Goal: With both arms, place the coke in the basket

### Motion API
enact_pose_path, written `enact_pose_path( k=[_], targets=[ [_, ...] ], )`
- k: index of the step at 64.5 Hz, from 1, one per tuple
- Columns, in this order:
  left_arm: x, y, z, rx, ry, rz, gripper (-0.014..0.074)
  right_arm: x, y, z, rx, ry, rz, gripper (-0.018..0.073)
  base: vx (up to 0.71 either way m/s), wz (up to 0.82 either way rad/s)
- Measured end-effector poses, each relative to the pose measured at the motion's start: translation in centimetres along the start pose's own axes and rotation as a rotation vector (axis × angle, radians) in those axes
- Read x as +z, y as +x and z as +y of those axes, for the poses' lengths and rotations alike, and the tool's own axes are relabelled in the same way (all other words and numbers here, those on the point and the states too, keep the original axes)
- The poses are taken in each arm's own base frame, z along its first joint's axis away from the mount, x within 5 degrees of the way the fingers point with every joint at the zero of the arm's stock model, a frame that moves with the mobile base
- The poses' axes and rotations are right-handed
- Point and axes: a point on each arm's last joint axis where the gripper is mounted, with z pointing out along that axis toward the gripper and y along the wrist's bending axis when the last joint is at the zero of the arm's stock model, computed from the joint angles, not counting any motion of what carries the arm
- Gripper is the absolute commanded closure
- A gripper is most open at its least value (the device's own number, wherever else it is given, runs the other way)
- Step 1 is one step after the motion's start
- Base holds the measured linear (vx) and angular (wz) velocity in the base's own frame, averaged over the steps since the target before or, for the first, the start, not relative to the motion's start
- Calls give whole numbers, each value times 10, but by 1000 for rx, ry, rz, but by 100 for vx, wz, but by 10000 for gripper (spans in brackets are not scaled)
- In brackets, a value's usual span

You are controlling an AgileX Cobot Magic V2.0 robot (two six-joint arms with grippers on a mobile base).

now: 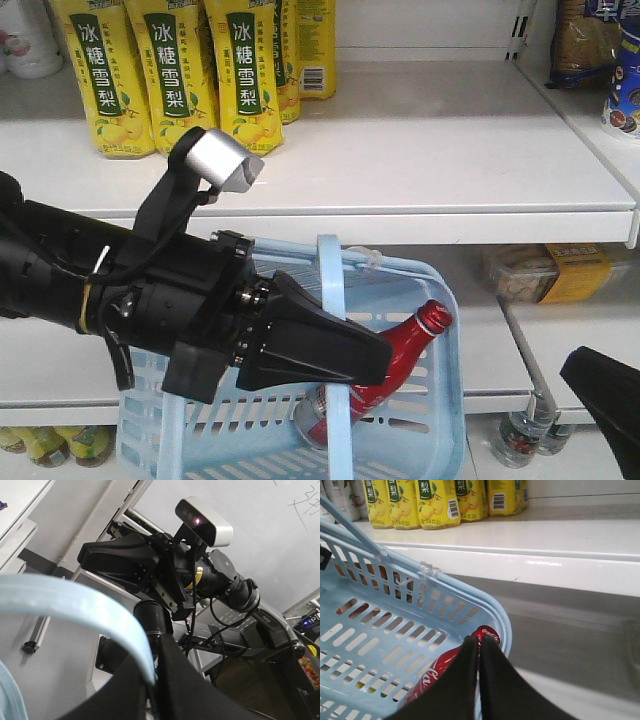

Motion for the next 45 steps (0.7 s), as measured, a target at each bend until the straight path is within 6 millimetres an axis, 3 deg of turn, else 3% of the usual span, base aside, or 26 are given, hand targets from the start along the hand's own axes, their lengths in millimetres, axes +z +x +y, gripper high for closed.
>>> enact_pose_path(
  k=[15, 45],
  targets=[
    [-2, 0, -4, 14, -2, -1, 603, 0, 0, 0, 0, 0, 0, 564, 0, 0],
    [-21, 2, -46, 190, -93, -21, 603, 0, 0, 0, 0, 0, 0, 564, 0, 0]
  ],
)
